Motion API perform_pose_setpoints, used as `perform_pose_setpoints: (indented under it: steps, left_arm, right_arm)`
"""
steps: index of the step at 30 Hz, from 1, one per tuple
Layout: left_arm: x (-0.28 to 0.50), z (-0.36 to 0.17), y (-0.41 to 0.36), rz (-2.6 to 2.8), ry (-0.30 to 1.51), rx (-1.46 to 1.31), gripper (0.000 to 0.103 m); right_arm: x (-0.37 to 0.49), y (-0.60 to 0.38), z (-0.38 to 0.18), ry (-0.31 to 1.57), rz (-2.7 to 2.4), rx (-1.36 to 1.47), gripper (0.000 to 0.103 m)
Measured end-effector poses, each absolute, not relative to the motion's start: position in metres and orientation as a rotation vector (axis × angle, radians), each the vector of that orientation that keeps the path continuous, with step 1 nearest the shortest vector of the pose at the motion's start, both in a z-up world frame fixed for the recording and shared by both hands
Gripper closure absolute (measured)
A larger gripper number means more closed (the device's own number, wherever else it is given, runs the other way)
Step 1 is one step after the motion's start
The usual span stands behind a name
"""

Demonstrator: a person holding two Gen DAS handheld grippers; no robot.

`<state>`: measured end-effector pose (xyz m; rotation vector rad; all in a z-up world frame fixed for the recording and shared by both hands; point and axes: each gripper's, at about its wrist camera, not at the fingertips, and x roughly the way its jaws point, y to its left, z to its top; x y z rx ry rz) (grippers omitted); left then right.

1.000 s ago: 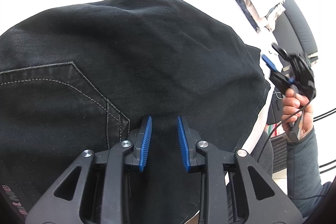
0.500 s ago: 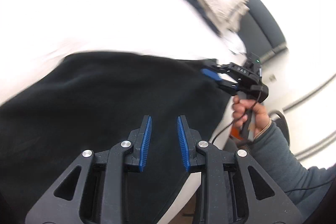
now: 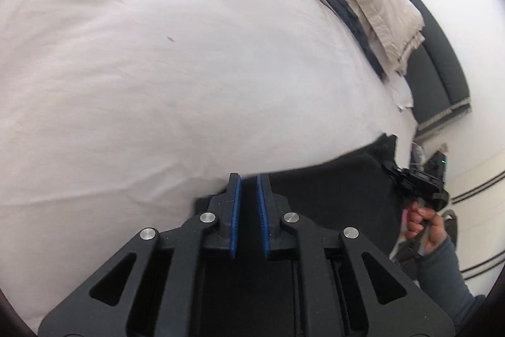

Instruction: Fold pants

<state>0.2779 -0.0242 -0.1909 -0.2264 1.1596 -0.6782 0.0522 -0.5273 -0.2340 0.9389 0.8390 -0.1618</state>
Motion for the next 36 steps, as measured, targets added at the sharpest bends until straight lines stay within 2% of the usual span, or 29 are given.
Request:
perform_pose_setpoints:
  steps: [4, 6, 9, 10, 11, 12, 14, 21, 22, 23, 25, 26, 27, 28, 31, 32, 33, 35, 36]
  left_arm:
    - [0.269, -0.151, -0.04, -0.809, 1.073, -0.24, 0.092]
    - [0.248, -0.145, -0.083, -0.917, 1.074, -0.168, 0.091]
    - [0.234, -0.178, -0.13, -0.951, 1.19, -0.107, 0.091]
    - [0.235, -0.195, -0.131, -0.92, 1.236, -0.108, 0.091]
    - [0.233, -0.209, -0.123, -0.904, 1.255, -0.135, 0.092]
    - [0.236, -0.215, -0.111, -0.924, 1.252, -0.212, 0.092]
    - [0.239, -0.218, -0.085, -0.902, 1.249, -0.278, 0.094]
    - [0.238, -0.201, 0.053, -0.709, 1.146, -0.389, 0.094]
    - [0.231, -0.194, 0.07, -0.639, 1.124, -0.383, 0.094]
    - [0.223, -0.188, 0.087, -0.6, 1.104, -0.386, 0.094]
    - [0.204, -0.175, 0.102, -0.625, 1.075, -0.429, 0.094]
    - [0.193, -0.169, 0.103, -0.648, 1.07, -0.429, 0.094]
    - [0.181, -0.165, 0.099, -0.685, 1.069, -0.43, 0.094]
    - [0.167, -0.165, 0.092, -0.727, 1.077, -0.431, 0.094]
    - [0.132, -0.18, 0.059, -0.748, 1.129, -0.402, 0.094]
    - [0.126, -0.194, 0.049, -0.726, 1.163, -0.387, 0.094]
    - [0.118, -0.206, 0.043, -0.697, 1.18, -0.371, 0.094]
    - [0.107, -0.217, 0.057, -0.738, 1.149, -0.414, 0.094]
    - [0.105, -0.216, 0.059, -0.74, 1.144, -0.414, 0.094]
  right_arm:
    - [0.063, -0.483, -0.208, 0.765, 0.068, 0.962, 0.075]
    - [0.088, -0.436, -0.205, 0.797, 0.221, 0.93, 0.074]
    - [0.125, -0.382, -0.22, 0.93, 0.347, 0.872, 0.074]
    - [0.134, -0.376, -0.232, 0.988, 0.338, 0.859, 0.075]
    - [0.139, -0.379, -0.244, 1.023, 0.318, 0.868, 0.096]
    - [0.14, -0.39, -0.253, 1.035, 0.298, 0.901, 0.103]
    - [0.128, -0.427, -0.257, 0.986, 0.246, 0.976, 0.103]
    - [0.065, -0.562, -0.23, 0.892, -0.327, 0.884, 0.103]
    - [0.054, -0.566, -0.223, 0.877, -0.361, 0.884, 0.101]
    - [0.043, -0.565, -0.216, 0.857, -0.341, 0.908, 0.093]
    - [0.026, -0.541, -0.203, 0.781, -0.156, 0.971, 0.09]
    - [0.026, -0.514, -0.2, 0.759, -0.026, 0.991, 0.079]
    - [0.028, -0.482, -0.199, 0.773, 0.106, 0.994, 0.064]
    - [0.031, -0.448, -0.204, 0.808, 0.212, 0.98, 0.061]
    - [0.037, -0.366, -0.231, 0.958, 0.429, 0.928, 0.061]
    - [0.036, -0.357, -0.243, 0.994, 0.429, 0.916, 0.062]
    - [0.036, -0.359, -0.256, 1.002, 0.417, 0.945, 0.082]
    - [0.033, -0.391, -0.273, 0.992, 0.347, 1.093, 0.102]
    - [0.03, -0.411, -0.272, 0.975, 0.283, 1.1, 0.102]
